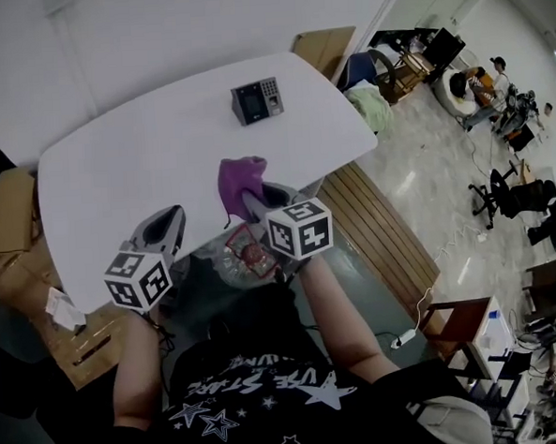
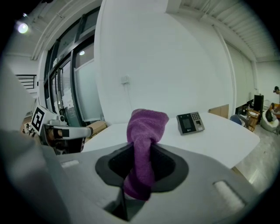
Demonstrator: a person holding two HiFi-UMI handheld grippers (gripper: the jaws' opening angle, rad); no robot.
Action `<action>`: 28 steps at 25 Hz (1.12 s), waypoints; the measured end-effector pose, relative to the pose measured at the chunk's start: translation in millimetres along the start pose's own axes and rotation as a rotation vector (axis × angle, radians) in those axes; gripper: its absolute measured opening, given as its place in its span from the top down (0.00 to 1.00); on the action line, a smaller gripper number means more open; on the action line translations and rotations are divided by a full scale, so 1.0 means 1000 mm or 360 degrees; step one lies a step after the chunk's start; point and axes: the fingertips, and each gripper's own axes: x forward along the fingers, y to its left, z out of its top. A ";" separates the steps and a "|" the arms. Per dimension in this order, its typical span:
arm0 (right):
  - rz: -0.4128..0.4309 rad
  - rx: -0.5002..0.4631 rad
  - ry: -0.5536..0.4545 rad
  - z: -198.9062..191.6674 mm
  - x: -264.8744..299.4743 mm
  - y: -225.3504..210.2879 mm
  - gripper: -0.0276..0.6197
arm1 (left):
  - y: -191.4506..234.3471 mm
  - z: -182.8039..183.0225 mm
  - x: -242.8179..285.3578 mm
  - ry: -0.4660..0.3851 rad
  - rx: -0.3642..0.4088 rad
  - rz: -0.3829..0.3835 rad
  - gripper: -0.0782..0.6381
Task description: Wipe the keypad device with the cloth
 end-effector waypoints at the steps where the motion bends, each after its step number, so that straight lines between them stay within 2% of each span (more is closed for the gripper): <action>1: -0.0020 0.0006 0.0004 -0.005 -0.004 0.004 0.81 | -0.001 -0.002 -0.003 0.0000 0.0002 -0.0020 0.88; 11: -0.0185 0.0100 0.0006 -0.043 -0.052 0.017 0.81 | -0.033 -0.026 -0.012 0.0092 0.0039 -0.0226 0.88; 18: -0.0168 0.0193 -0.0078 -0.055 -0.075 0.016 0.81 | -0.069 -0.038 -0.011 0.0133 0.0074 -0.0317 0.88; 28: -0.0173 0.0193 -0.0075 -0.090 -0.136 0.030 0.81 | -0.122 -0.062 -0.041 0.0147 0.0105 -0.0316 0.88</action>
